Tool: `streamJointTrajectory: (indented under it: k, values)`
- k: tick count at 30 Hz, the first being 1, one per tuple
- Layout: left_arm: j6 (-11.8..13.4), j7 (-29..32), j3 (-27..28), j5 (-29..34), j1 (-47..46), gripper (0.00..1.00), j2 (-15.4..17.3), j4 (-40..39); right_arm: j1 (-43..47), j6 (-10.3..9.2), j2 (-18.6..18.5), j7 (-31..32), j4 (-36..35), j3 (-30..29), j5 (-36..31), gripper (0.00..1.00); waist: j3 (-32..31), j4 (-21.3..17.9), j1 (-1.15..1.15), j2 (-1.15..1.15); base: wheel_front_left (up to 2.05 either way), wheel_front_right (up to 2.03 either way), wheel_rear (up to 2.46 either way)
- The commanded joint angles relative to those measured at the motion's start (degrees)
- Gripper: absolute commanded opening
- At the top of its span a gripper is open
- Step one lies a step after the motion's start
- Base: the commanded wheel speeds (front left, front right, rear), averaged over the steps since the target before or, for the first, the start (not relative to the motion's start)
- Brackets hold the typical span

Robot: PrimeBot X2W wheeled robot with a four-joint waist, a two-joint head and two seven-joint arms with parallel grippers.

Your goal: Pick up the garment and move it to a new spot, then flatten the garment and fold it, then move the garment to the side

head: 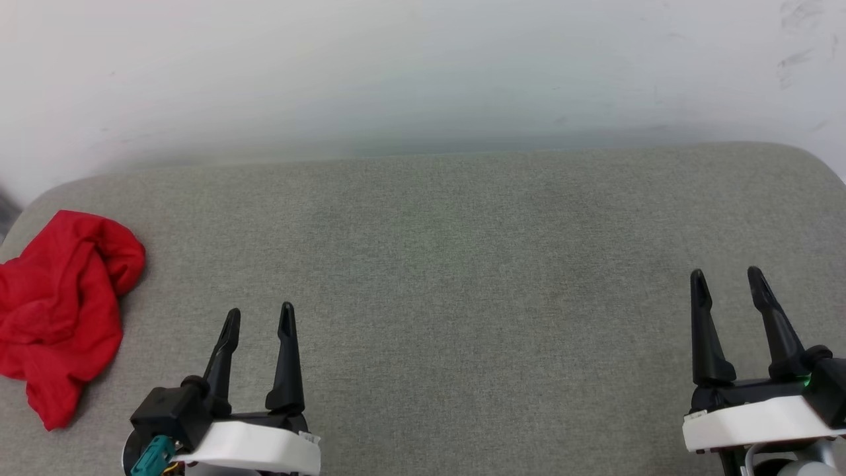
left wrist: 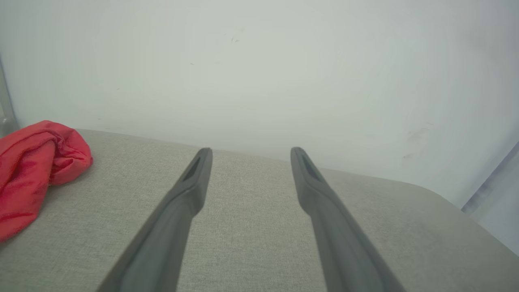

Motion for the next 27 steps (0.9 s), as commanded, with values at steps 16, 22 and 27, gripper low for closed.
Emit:
streamJointTrajectory:
  k: [16,22,27]
  values:
    - [-8.1,-2.2,4.0,11.7,2.5,1.0,-2.8,3.0,1.2,-0.02,0.0,-2.0,1.8,0.5,-3.6,1.0,-0.1,-0.2,0.0,0.0,0.0,0.0,0.0]
    - [-7.7,-2.9,3.4,13.2,2.7,1.0,-2.8,2.8,1.2,-0.02,0.0,-2.7,1.5,0.8,-6.4,1.0,0.0,-0.2,0.0,0.0,0.0,0.0,0.0]
    - [-7.8,-3.4,3.6,12.9,2.8,1.0,-2.8,2.6,1.3,-0.02,0.0,-3.2,1.3,1.3,-7.8,1.0,0.1,-0.3,0.0,0.0,0.0,0.0,0.0]
